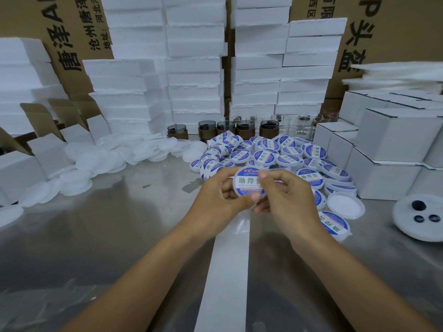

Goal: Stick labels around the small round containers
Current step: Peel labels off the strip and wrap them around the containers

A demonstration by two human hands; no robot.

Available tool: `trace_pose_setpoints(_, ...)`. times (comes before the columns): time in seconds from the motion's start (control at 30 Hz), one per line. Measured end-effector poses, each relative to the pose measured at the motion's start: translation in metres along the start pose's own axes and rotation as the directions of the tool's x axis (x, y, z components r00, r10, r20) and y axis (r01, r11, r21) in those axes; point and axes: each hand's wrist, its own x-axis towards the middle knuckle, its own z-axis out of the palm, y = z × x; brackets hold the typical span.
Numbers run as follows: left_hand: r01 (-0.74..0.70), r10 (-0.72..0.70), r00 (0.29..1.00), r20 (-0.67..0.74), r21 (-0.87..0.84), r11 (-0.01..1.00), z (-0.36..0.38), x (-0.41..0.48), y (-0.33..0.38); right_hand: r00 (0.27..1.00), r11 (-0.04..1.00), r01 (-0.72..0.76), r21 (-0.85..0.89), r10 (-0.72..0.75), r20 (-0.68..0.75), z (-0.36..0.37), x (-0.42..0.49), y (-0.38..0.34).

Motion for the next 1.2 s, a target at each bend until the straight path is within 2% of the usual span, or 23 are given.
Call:
trace_pose_setpoints(0.27, 0.028, -0.033, 0.996, -0.086, -0.061, 0.998, -0.003, 0.003, 0.002, 0.997, 0.994, -0.014, 0.109, 0.005, 0.083, 0.002, -0.001, 0.001)
trace_pose_setpoints(0.43, 0.017, -0.025, 0.993, -0.113, -0.066, 0.998, -0.006, 0.004, 0.002, 0.993, 0.998, 0.057, -0.008, -0.056, 0.108, 0.000, 0.000, 0.004)
trace_pose_setpoints(0.57, 0.034, -0.044, 0.992, -0.120, -0.086, 0.996, -0.007, 0.004, 0.001, 0.988, 0.994, 0.104, -0.010, -0.102, 0.117, 0.000, 0.002, 0.006)
trace_pose_setpoints(0.63, 0.050, -0.062, 0.991, -0.119, -0.098, 0.994, -0.007, 0.005, 0.001, 0.990, 0.994, 0.108, -0.014, -0.106, 0.091, -0.004, 0.007, 0.006)
trace_pose_setpoints(0.73, 0.082, -0.102, 0.983, -0.151, -0.137, 0.987, -0.010, 0.006, 0.001, 0.990, 0.991, 0.124, -0.051, -0.127, -0.060, -0.020, 0.021, 0.007)
trace_pose_setpoints(0.87, 0.084, -0.121, 0.965, -0.231, -0.163, 0.983, -0.017, 0.008, 0.002, 0.948, 0.957, 0.136, -0.256, -0.200, -0.246, -0.047, 0.037, 0.013)
trace_pose_setpoints(1.0, 0.092, -0.131, 0.944, -0.303, -0.141, 0.986, -0.021, 0.007, 0.002, 0.946, 0.820, 0.126, -0.559, -0.268, -0.180, -0.054, 0.037, 0.025)
trace_pose_setpoints(1.2, 0.102, -0.150, 0.920, -0.361, -0.147, 0.984, -0.026, 0.006, 0.001, 0.940, 0.687, 0.028, -0.726, -0.266, -0.215, -0.055, 0.031, 0.028)
